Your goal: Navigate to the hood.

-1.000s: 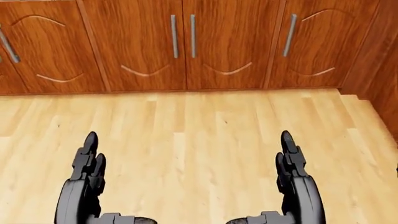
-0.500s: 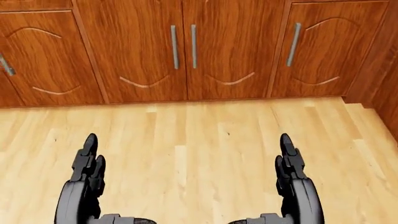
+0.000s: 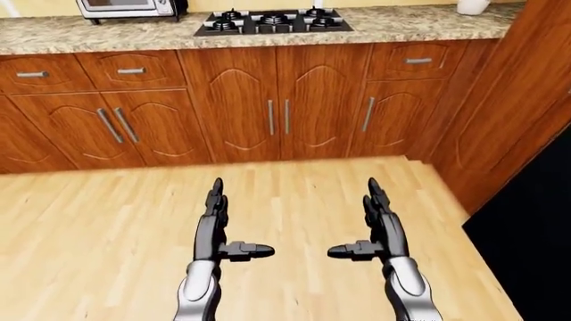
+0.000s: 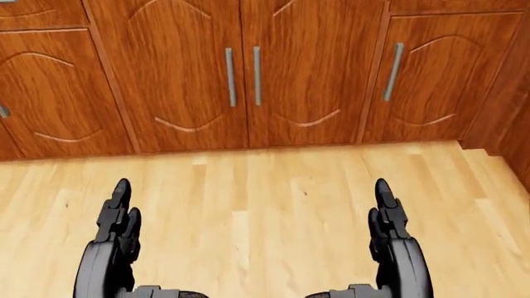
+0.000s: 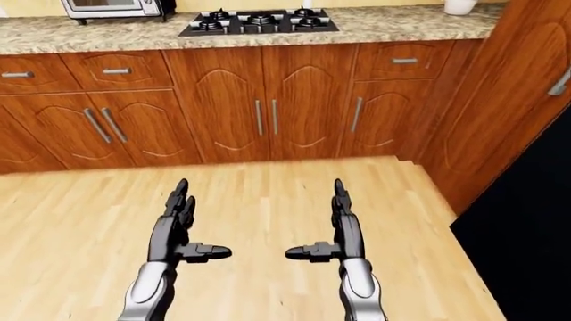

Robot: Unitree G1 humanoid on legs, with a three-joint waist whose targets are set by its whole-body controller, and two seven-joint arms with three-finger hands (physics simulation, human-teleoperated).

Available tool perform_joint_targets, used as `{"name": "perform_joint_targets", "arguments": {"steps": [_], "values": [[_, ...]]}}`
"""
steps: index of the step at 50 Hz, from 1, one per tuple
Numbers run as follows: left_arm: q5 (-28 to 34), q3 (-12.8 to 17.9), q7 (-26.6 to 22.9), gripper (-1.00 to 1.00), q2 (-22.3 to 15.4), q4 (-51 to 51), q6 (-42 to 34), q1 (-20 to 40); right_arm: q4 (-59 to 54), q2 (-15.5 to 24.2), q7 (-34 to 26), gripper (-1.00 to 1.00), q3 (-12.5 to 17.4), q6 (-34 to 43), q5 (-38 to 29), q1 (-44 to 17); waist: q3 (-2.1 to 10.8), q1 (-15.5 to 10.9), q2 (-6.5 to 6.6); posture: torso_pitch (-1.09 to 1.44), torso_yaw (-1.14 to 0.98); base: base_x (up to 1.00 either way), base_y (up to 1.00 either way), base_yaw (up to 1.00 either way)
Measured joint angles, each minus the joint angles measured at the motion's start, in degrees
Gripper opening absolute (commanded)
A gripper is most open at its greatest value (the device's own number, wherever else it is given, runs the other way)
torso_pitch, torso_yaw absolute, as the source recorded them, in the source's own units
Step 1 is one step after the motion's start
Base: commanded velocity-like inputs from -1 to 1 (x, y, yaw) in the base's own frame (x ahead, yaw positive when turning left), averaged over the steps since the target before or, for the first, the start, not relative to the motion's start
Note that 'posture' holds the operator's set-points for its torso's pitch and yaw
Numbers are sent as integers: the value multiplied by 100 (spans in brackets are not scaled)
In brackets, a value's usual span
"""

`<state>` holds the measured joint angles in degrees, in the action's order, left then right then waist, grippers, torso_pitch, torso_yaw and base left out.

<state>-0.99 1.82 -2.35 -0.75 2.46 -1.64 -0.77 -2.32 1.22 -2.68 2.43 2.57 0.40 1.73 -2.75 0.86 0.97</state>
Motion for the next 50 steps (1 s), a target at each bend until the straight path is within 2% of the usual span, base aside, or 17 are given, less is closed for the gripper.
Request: {"name": "perform_joint_targets", "arguments": {"steps": [3,4,7,13,16,18,21,24,27,29,30,35,40,43,45,48,50], "values": [[-1,3,5,100,-17,-42,34,13,22,-14,-4,100,-12,-28,1,-36,69,5,319,0,0,24,9,0],[-1,48,12,100,-52,-13,37,13,-10,-57,-9,100,-63,-25,-2,-51,62,-32,264,0,0,23,9,0],[3,126,48,100,-58,68,-7,-47,-87,-73,-59,100,-177,-12,-4,-6,24,-130,267,0,0,24,9,0],[2,74,41,100,-46,5,4,-22,-26,-42,-51,100,-92,-49,-14,-19,23,-187,-103,0,0,24,9,0],[0,76,36,100,-49,-21,22,-7,61,-47,-51,100,-111,-71,-16,-24,66,-208,-399,0,0,24,10,0],[0,12,29,100,11,27,20,10,-5,5,-48,100,-52,-87,-18,-50,38,-110,-320,0,0,24,9,0],[0,-82,-17,100,24,85,-30,-33,-103,10,-14,100,20,-47,-24,30,47,-17,-363,0,0,24,9,0],[0,-34,-18,100,8,45,-31,-15,-122,10,-10,100,11,-59,-26,-3,48,-6,-230,0,0,24,9,0],[0,-3,-1,100,1,-16,12,5,-83,8,-21,100,-12,-109,-26,-29,9,23,19,0,0,24,9,0],[-1,-4,3,100,0,-43,34,10,-28,7,-28,100,-24,-117,-26,-23,44,26,252,0,0,23,9,0],[-2,17,7,100,-32,-42,42,18,-28,-26,-32,100,-44,-121,-26,-48,70,-13,293,0,0,24,9,0],[4,129,58,100,-58,80,-29,-62,-140,-69,-94,100,-175,-63,-24,9,56,-174,206,0,0,24,10,0],[2,68,40,100,-44,-1,5,-16,-47,-43,-54,100,-76,-73,-18,-30,36,-201,-133,0,0,24,11,0],[0,69,33,100,-48,-36,29,3,38,-47,-48,100,-89,-84,-6,-37,79,-203,-442,0,0,25,10,0],[0,2,25,100,13,32,22,7,-42,0,-39,100,-26,-73,-3,-51,46,-101,-361,0,0,25,10,0],[0,-78,-18,100,22,87,-32,-35,-89,9,-1,100,37,-25,-8,19,71,-16,-405,0,0,23,10,0],[0,-52,-22,100,13,66,-39,-23,-37,9,6,100,25,-11,-12,27,71,-8,-304,0,0,24,10,0]]}}
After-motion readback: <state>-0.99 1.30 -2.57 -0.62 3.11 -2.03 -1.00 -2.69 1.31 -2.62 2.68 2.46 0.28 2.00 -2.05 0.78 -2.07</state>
